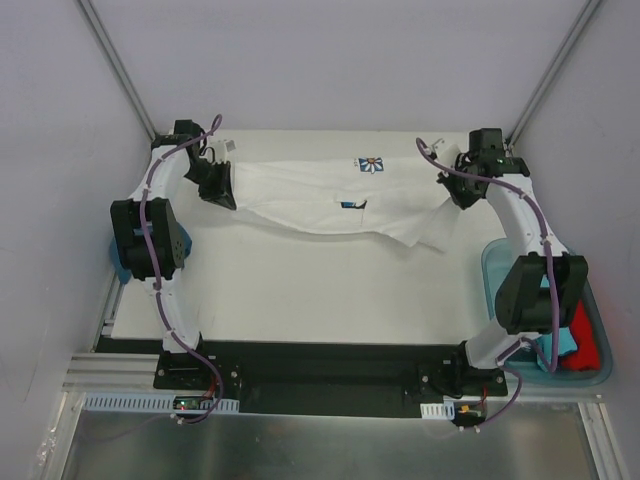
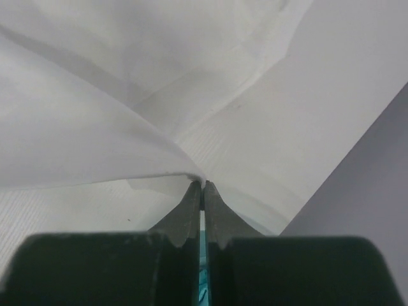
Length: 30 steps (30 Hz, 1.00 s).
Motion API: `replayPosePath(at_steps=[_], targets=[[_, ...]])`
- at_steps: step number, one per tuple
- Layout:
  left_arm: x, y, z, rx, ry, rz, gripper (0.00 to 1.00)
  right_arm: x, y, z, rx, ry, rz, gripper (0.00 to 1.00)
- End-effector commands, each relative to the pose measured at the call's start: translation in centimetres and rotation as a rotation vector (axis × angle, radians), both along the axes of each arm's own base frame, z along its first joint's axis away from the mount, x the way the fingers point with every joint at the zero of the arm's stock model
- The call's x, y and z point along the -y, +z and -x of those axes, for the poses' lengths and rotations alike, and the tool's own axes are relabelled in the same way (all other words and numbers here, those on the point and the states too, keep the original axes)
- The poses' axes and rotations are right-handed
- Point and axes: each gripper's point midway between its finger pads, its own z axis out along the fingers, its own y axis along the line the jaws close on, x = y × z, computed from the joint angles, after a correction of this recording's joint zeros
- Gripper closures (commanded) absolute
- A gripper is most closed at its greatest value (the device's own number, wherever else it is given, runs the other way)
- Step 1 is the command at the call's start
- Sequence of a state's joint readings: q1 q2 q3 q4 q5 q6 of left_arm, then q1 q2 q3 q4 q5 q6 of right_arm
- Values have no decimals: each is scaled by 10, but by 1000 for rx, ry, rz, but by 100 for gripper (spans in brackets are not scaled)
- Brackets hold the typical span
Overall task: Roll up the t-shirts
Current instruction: Fold the T-shirt at the center of the board.
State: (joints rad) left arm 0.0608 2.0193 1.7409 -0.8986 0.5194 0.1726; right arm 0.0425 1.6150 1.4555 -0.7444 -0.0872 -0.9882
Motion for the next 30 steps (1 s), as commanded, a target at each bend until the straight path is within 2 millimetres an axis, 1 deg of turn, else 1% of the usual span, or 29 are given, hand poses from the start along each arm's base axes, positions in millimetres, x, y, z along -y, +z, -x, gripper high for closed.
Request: replayPosePath(at_steps=[1, 3, 4, 6, 7, 8, 9, 10, 11, 13, 14, 15, 16, 17, 18, 19, 20, 21, 23, 24, 26, 27, 30], targets=[[-9, 7, -11, 3, 4, -12, 100, 19, 28, -40, 106, -127, 17, 99], [-13, 9, -16, 15, 4, -28, 100, 20, 29, -51, 116, -138, 14, 99], [-14, 7, -17, 13, 8, -30, 100, 19, 29, -59, 121, -140, 11, 99], [-15, 5, -21, 14, 10, -38, 100, 19, 32, -71, 141, -151, 4, 99], [-16, 4, -23, 15, 9, -39, 100, 23, 32, -80, 148, -171, 25, 99], [-17, 3, -25, 17, 8, -46, 100, 23, 31, -85, 152, -177, 21, 99], [-18, -1, -28, 14, 8, -52, 100, 23, 30, -90, 153, -178, 23, 99], [-20, -3, -30, 11, 11, -59, 100, 24, 22, -96, 139, -178, 30, 99], [-20, -6, -33, 11, 8, -66, 100, 23, 27, -105, 158, -178, 31, 99], [-25, -11, -41, 14, 11, -87, 100, 23, 26, -115, 162, -180, 38, 99], [-27, -11, -46, 24, 11, -91, 100, 23, 14, -120, 141, -181, 39, 99], [-29, -11, -55, 43, 9, -99, 100, 23, 21, -128, 163, -181, 41, 99], [-29, -11, -59, 50, 10, -103, 100, 23, 18, -133, 161, -183, 46, 99], [-30, -10, -64, 61, 9, -107, 100, 22, 10, -139, 154, -179, 51, 99], [-32, -10, -71, 73, 11, -120, 100, 22, 14, -146, 171, -183, 57, 99], [-35, -10, -75, 83, 11, -130, 100, 22, 13, -151, 178, -185, 59, 99], [-36, -11, -78, 87, 11, -135, 100, 20, 6, -156, 176, -184, 64, 99], [-37, -12, -83, 96, 10, -142, 100, 20, 12, -163, 199, -188, 68, 99], [-39, -13, -86, 101, 9, -151, 100, 16, 11, -171, 212, -185, 66, 99], [-40, -14, -90, 110, 9, -154, 100, 15, 6, -175, 209, -185, 71, 99], [-38, -13, -93, 117, 7, -154, 100, 13, 10, -184, 236, -187, 70, 99], [-39, -16, -93, 111, 7, -155, 100, 12, 4, -187, 229, -189, 75, 99], [-42, -22, -95, 105, 14, -166, 100, 11, 3, -196, 250, -192, 86, 99]])
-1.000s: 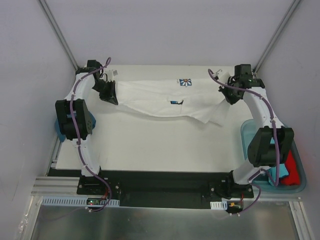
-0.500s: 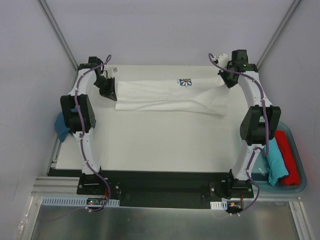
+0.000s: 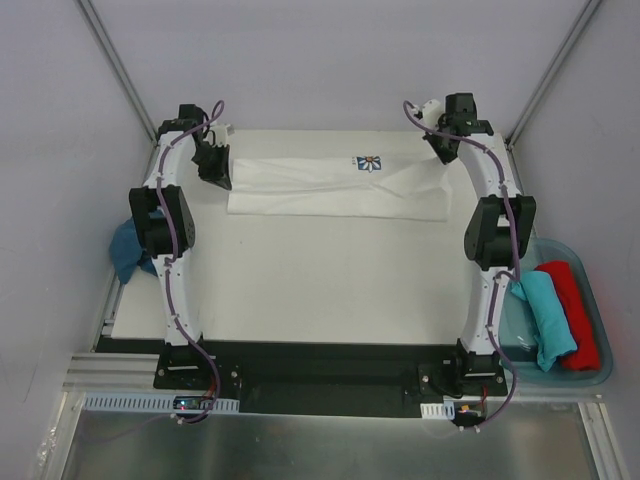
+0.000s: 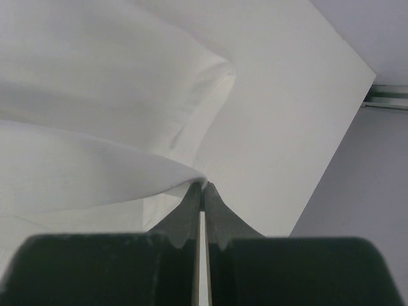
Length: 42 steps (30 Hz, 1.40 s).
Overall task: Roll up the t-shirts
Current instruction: Fold the T-shirt at the center of the board.
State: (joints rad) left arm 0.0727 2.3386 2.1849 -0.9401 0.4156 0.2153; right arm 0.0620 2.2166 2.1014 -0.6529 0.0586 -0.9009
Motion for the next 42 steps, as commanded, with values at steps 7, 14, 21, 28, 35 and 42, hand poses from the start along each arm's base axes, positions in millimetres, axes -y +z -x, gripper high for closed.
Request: replayPosePath(at_steps=[7, 14, 21, 28, 35, 42], targets=[[-14, -3, -22, 49, 12, -57, 100, 3, 9, -35, 107, -49, 53, 99], [-8, -1, -40, 98, 6, -35, 100, 10, -1, -41, 107, -69, 84, 99], [-9, 2, -56, 149, 21, -48, 100, 15, -6, -50, 128, -105, 108, 99], [-22, 7, -74, 195, 110, -169, 59, 8, 8, -59, 189, -128, 128, 61], [-10, 94, -55, 321, 131, -136, 50, 4, 53, -21, 191, -139, 73, 39], [6, 40, -26, 163, 86, -72, 48, 0, -14, 56, -103, -29, 83, 39]])
